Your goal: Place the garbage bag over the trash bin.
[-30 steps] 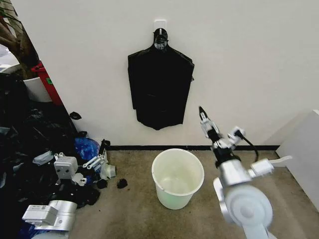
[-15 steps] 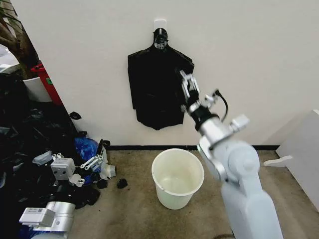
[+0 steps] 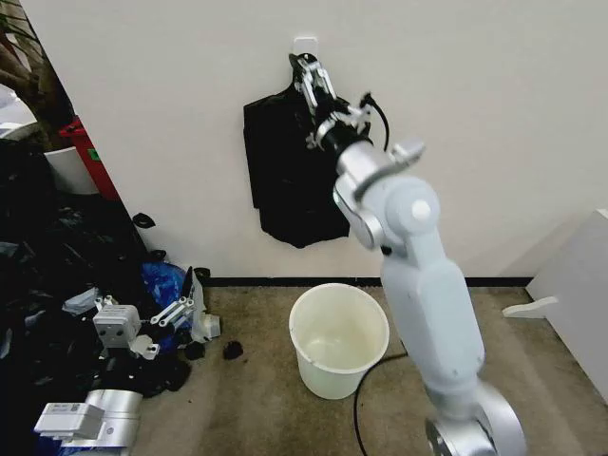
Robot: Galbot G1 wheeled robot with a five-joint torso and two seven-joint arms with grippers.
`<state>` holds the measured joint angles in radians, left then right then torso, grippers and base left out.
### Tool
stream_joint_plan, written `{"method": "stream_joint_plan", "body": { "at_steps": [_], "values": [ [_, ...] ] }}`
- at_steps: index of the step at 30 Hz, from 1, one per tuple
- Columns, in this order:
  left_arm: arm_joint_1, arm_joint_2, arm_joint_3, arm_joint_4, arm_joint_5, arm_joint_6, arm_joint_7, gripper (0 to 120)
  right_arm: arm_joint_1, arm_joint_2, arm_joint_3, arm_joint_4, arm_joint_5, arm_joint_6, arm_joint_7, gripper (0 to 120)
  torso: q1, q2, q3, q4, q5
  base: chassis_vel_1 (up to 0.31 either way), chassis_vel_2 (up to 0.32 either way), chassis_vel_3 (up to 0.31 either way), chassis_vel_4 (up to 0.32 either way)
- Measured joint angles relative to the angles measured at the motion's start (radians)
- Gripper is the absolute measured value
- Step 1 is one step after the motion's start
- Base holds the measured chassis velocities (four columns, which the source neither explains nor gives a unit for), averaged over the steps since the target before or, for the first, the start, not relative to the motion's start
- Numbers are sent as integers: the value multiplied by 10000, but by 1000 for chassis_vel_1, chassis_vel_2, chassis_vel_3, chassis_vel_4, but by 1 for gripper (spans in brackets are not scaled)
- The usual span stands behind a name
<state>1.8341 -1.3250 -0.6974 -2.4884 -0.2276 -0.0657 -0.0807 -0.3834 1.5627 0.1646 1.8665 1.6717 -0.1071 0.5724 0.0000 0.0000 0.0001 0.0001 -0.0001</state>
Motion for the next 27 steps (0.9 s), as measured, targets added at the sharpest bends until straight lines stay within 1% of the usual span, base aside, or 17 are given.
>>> {"method": "stream_joint_plan", "body": {
  "at_steps": [2,13,15,17,18,21,23,24,25,27],
  "values": [
    [0,-16,2,-13,10,-21,10,100,386,87,54,-435,-72,72,149,100,0,0,0,0,0,0,0,0,0],
    [-10,-24,-1,-78,15,-31,16,100,1388,292,18,-1510,-567,223,844,98,0,0,-1,-1,1,0,0,0,0],
    [-20,-28,1,-93,11,-31,16,100,1536,358,8,-1668,-636,257,1007,94,0,0,-1,-1,1,0,0,0,0],
    [-32,-29,-3,-113,-9,-31,12,100,1665,422,-35,-1870,-825,266,1130,82,0,0,-1,0,0,0,0,0,0],
    [-32,-29,-3,-113,-9,-31,12,100,1665,422,-35,-1870,-825,266,1130,82,0,0,-1,0,0,0,0,0,0],
    [-45,-39,-16,-114,-41,-35,-5,100,1676,415,-97,-1964,-934,266,1222,69,0,0,-1,-1,1,0,0,0,0],
    [-51,-48,-17,-115,-46,-46,-9,100,1669,413,-95,-1987,-934,266,1282,63,0,0,-1,-1,1,0,0,0,0],
    [-51,-48,-17,-115,-46,-46,-9,100,1669,413,-95,-1987,-934,266,1282,63,0,0,-1,-1,1,0,0,0,0],
    [-53,-53,-17,-116,-49,-51,-14,100,1656,415,-81,-2001,-922,266,1324,59,0,0,-1,-1,1,0,0,0,0],
    [-58,-55,-18,-117,-51,-58,-18,100,1643,414,-64,-2010,-899,267,1360,57,0,0,-1,-1,1,0,0,0,0]
  ]
}}
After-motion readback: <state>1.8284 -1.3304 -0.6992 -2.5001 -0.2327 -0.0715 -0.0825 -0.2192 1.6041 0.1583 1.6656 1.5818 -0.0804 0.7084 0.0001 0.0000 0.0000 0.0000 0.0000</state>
